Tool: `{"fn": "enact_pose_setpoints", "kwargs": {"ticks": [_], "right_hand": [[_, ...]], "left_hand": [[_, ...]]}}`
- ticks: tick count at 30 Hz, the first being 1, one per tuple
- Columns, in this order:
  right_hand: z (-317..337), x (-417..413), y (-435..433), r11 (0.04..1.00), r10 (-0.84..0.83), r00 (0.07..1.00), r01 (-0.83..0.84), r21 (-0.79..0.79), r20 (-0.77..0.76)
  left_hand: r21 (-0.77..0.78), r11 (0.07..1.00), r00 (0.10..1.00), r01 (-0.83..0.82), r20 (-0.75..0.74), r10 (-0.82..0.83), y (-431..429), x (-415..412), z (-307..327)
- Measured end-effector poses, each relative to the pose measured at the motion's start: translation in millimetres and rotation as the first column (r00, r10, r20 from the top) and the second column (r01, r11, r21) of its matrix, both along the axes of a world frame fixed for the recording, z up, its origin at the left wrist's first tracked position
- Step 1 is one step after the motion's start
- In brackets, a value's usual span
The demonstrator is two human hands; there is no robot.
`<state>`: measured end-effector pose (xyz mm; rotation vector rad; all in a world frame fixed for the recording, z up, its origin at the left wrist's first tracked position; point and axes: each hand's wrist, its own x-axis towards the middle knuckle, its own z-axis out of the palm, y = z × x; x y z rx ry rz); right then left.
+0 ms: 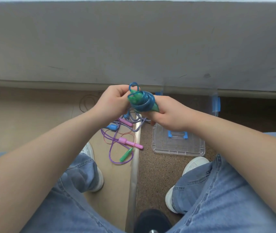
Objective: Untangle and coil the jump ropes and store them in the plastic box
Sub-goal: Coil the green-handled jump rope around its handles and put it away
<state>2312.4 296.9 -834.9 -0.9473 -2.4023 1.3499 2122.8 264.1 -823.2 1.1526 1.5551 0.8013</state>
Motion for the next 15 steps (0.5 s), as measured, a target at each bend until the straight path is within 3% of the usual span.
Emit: {"fn": "enact_pose_setpoints", "kwargs": {"ticks": [5, 9, 15], "right_hand": [[-2, -5, 6, 0.983, -0.160, 0.987, 0.156, -0.093, -0.034], [-6, -5, 10, 0.972, -0.234, 0.972, 0.235, -0.021, 0.039], [-6, -4, 11, 0.962, -0.268, 0.950, 0.257, 0.087, 0.160]], "left_hand": [[0.095, 0.995, 0.990, -0.033, -0.136, 0.046, -6, 5, -4], [0.139, 0.990, 0.972, 0.012, -0.236, 0.022, -9, 8, 1], [0.048, 0.998, 0.998, -0.033, -0.046, 0.035, -6, 8, 9]]}}
